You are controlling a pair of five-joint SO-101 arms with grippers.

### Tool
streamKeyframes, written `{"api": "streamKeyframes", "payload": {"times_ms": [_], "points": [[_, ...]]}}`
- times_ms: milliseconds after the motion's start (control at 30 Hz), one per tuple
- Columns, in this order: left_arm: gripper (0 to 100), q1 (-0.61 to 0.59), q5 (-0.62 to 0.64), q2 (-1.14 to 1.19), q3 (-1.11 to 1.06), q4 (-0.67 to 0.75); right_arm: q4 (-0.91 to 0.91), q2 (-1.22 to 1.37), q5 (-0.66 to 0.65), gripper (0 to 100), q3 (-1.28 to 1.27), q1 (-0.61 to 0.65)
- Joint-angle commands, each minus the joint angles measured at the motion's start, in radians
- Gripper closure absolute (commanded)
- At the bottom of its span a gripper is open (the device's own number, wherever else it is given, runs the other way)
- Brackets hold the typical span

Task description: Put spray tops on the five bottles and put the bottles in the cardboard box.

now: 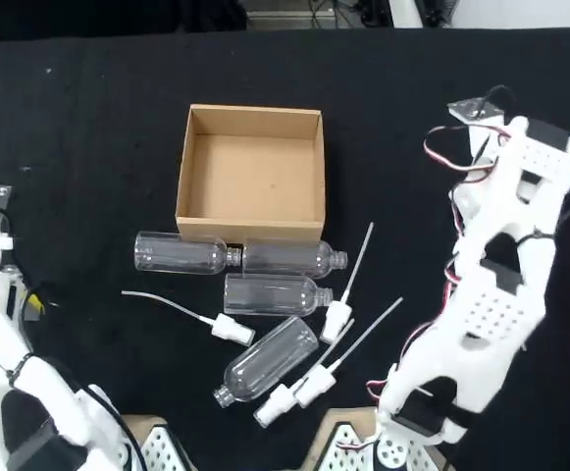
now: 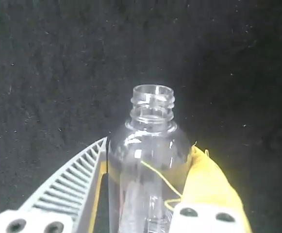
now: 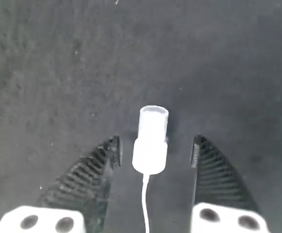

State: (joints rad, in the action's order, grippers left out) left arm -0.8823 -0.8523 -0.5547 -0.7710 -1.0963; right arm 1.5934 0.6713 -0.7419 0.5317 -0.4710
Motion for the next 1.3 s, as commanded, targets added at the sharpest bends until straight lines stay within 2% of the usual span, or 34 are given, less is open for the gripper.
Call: {"api": "streamKeyframes", "payload": {"times_ms": [0, 167, 267, 633, 867, 1167, 1267], "points": [[97, 0.012, 0.008, -0.044, 0.015, -0.008, 0.117, 0.090, -0.015, 78.3, 0.203, -0.017], [97, 0.016, 0.008, -0.041, 0.015, -0.008, 0.167, 0.213, 0.015, 78.4, 0.346, -0.060], [97, 0.016, 0.008, -0.037, 0.018, -0.008, 0.167, 0.222, 0.026, 78.4, 0.349, -0.084], [97, 0.018, 0.006, -0.035, 0.019, -0.006, 0.170, 0.214, 0.034, 78.4, 0.217, -0.100], [97, 0.018, 0.006, -0.034, 0.019, -0.003, 0.163, 0.065, 0.025, 83.0, 0.036, -0.092], [97, 0.019, 0.006, -0.034, 0.015, -0.005, -0.046, -0.019, -0.018, 83.0, -0.191, -0.091], [97, 0.019, 0.006, -0.034, 0.016, -0.005, -0.091, -0.019, -0.017, 85.8, -0.211, -0.091]]}}
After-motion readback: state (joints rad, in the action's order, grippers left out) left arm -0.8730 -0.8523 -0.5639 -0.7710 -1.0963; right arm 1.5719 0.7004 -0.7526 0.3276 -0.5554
